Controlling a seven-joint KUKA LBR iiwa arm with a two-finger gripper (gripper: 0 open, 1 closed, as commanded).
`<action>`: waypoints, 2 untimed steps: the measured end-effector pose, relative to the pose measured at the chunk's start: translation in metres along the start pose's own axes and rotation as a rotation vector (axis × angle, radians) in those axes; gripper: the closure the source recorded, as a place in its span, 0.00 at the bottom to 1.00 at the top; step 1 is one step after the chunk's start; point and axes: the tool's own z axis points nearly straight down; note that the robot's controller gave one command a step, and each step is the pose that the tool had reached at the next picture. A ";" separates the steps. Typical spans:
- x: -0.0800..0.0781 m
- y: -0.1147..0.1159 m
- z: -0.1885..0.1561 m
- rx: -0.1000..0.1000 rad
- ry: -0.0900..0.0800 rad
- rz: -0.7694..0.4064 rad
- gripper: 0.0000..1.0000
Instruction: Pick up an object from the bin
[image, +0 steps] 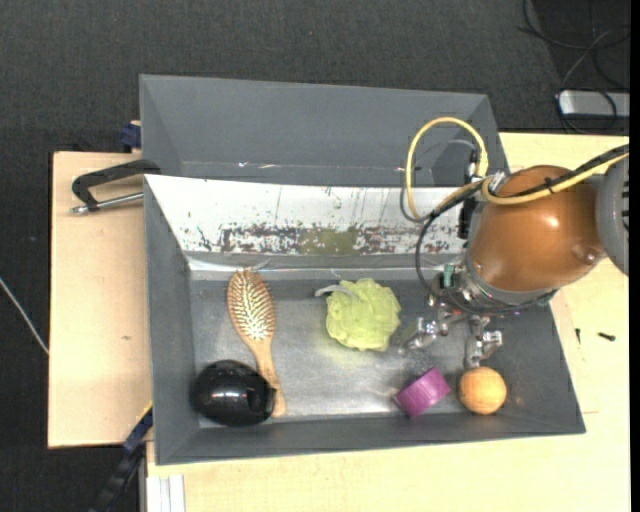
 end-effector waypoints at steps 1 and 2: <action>-0.011 -0.017 -0.003 -0.002 0.001 -0.153 0.00; -0.021 0.013 0.030 -0.003 0.000 -0.579 1.00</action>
Offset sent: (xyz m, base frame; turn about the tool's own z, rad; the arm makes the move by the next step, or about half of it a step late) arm -0.0096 0.0214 -0.0299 -0.5821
